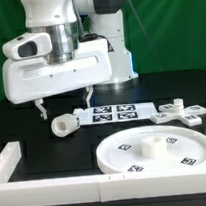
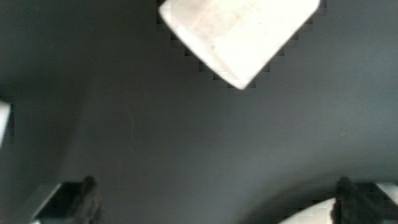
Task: Assemble round table
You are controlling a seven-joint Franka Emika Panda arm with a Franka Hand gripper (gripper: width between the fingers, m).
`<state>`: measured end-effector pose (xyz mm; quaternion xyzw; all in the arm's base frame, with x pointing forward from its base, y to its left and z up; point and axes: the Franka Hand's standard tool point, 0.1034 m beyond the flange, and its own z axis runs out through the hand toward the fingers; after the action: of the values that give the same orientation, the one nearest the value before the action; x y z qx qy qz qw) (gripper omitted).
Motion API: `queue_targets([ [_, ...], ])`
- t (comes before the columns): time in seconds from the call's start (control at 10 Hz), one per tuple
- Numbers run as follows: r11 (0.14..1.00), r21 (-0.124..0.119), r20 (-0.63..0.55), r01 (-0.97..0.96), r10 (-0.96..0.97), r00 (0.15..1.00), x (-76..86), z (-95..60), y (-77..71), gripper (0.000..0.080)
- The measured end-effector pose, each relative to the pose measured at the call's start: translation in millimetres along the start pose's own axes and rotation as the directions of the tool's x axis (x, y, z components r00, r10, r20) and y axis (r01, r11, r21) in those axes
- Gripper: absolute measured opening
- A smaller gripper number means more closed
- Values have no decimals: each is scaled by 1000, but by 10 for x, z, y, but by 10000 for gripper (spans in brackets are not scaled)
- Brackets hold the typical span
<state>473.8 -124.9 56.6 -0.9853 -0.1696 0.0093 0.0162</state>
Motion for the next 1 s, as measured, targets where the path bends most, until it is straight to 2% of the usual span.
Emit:
queue_targets([
  [0.1,981,2,13,-195,195,981,20,46,24,648],
  [0.2,938,-1,30,-347,346,938,56,82,-17,648],
  [0.3,908,13,36,-419,418,908,42,108,11,648],
  [0.5,861,24,36,-509,508,861,77,109,-42,648],
  [0.7,860,34,74,-510,507,859,37,118,-72,648],
  [0.9,847,41,173,-530,516,839,-125,122,-33,648],
  [1.0,837,57,302,-544,505,809,-194,93,-61,648],
])
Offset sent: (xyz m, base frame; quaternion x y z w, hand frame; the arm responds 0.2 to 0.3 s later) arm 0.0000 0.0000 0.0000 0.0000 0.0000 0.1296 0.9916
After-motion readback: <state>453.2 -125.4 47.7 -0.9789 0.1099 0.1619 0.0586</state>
